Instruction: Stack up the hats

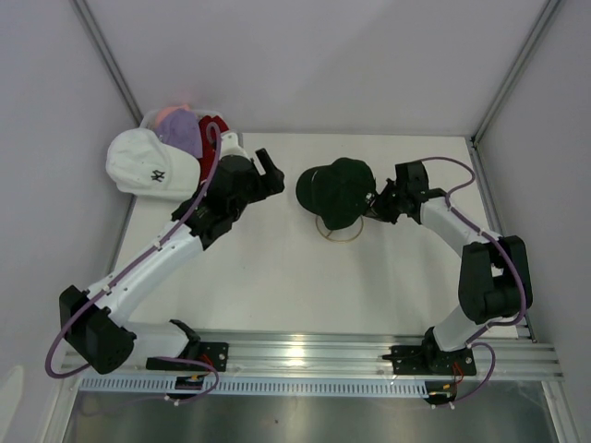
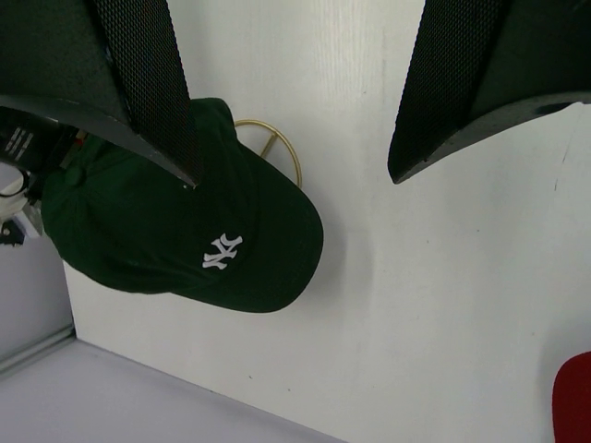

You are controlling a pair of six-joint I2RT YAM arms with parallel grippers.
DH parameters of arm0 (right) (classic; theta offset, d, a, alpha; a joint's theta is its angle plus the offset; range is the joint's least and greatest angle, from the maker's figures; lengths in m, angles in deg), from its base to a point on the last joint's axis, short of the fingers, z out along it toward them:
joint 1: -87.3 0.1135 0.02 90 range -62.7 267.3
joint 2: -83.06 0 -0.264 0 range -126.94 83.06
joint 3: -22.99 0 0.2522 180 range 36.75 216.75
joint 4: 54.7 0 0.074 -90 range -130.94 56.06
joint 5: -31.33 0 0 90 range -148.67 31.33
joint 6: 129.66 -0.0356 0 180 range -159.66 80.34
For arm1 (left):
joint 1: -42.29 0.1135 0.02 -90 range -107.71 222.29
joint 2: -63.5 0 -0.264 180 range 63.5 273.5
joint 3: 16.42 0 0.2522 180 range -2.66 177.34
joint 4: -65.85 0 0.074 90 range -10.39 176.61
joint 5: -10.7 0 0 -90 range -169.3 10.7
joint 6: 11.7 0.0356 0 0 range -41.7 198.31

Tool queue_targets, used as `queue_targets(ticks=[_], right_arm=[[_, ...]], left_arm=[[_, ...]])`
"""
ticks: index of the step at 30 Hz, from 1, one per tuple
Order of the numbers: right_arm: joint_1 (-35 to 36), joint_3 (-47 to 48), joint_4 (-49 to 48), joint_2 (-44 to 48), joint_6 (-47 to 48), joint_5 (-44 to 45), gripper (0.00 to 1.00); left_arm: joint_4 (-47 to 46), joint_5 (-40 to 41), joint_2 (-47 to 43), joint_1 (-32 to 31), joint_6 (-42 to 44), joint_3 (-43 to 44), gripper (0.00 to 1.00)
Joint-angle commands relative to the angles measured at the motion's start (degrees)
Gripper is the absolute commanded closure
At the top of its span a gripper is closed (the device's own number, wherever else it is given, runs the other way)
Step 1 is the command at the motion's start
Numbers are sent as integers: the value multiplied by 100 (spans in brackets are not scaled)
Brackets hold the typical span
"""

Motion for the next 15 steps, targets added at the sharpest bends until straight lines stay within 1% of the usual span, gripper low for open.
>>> queue_targets(ticks=[1,3,5,8,10,12,14,15], right_arm=[[-165,84,46,49,38,-551,98],[-235,243,283,154,152,-544,96],[-323,278,337,224,187,-648,96],[-517,287,337,269,170,-816,98],[-517,331,355,260,187,-833,100],[-526,331,311,260,144,-930,100],[-535,314,250,234,56,-1017,100],[-535,305,154,207,-58,-1175,100]], left_arm=[[-99,2,99,-164,696,401,16],[-117,-69,99,-173,889,410,15],[-309,-323,47,-182,1170,410,15],[-651,-753,37,-208,1417,463,15],[-793,-982,133,-322,1767,691,16],[-916,-1246,265,-454,2067,1015,19],[-873,-1308,520,-674,2436,1174,21],[-812,-1300,634,-796,2577,1392,23]])
